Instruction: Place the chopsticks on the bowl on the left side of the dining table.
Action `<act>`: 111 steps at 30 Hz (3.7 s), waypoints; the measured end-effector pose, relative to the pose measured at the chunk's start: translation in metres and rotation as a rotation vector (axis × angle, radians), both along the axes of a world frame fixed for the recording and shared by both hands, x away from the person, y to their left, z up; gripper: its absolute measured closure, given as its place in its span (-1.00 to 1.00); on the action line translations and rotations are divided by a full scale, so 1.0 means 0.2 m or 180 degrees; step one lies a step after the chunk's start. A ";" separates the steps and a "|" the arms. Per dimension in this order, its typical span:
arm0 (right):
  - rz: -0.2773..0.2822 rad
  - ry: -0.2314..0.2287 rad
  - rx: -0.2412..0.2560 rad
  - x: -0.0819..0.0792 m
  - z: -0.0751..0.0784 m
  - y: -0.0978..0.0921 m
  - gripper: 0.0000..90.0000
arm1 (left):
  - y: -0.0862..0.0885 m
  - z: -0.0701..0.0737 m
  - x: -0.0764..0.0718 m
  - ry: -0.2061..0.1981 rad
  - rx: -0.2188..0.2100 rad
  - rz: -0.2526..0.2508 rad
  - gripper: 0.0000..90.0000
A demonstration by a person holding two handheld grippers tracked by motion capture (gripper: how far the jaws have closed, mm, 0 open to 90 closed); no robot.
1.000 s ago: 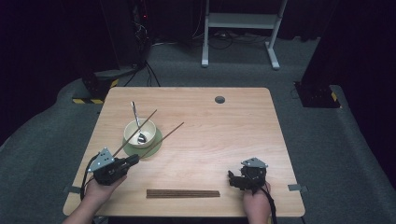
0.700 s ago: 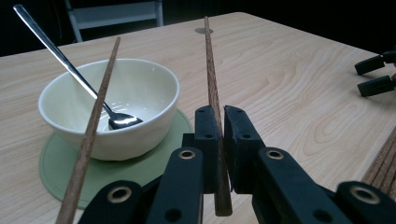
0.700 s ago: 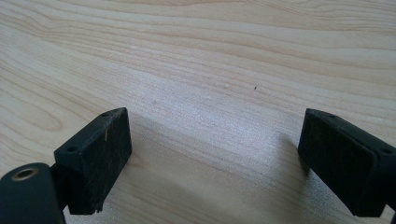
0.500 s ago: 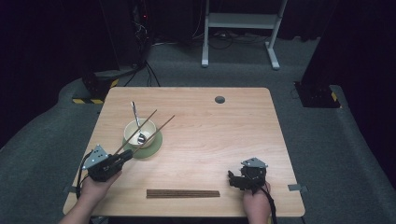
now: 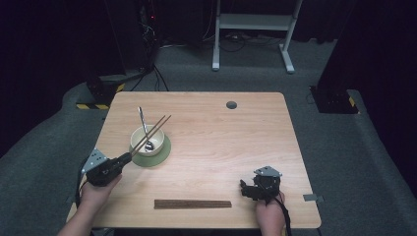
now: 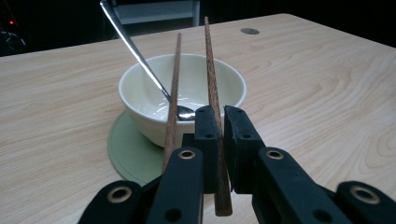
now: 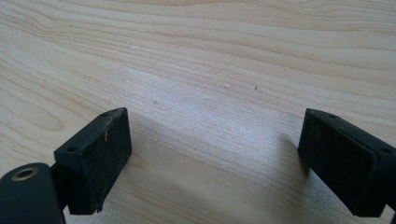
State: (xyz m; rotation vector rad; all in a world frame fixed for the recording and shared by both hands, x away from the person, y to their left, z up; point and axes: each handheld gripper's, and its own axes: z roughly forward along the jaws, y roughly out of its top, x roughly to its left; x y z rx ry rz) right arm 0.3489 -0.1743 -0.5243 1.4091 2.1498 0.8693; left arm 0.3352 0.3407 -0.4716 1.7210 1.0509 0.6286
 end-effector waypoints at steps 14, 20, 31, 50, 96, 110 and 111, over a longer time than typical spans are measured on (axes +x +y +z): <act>-0.0001 -0.0005 -0.0006 0.00 0.00 0.00 -0.79 | 0.03 -0.03 0.04 0.0071 -0.0025 0.0097 0.87; 0.0000 -0.0005 -0.0005 0.00 0.00 0.00 -0.79 | 0.01 -0.04 0.05 0.0099 0.0094 0.0069 0.87; 0.0000 -0.0005 -0.0004 0.00 0.00 0.00 -0.79 | 0.00 -0.05 0.05 0.0104 0.0223 0.0093 0.86; 0.0003 -0.0004 -0.0005 0.00 0.00 0.00 -0.79 | 0.08 -0.01 -0.03 -0.0005 0.0071 0.0359 0.04; 0.0037 -0.0002 -0.0001 0.00 0.00 0.00 -0.79 | -0.09 -0.09 -0.02 0.0135 0.0307 -0.0026 0.69; 0.0037 -0.0002 -0.0001 0.00 0.00 0.00 -0.79 | -0.10 -0.09 -0.02 0.0166 0.0346 -0.0095 0.63; 0.0038 -0.0002 0.0000 0.00 0.00 0.00 -0.79 | -0.10 -0.09 -0.02 0.0165 0.0350 -0.0098 0.60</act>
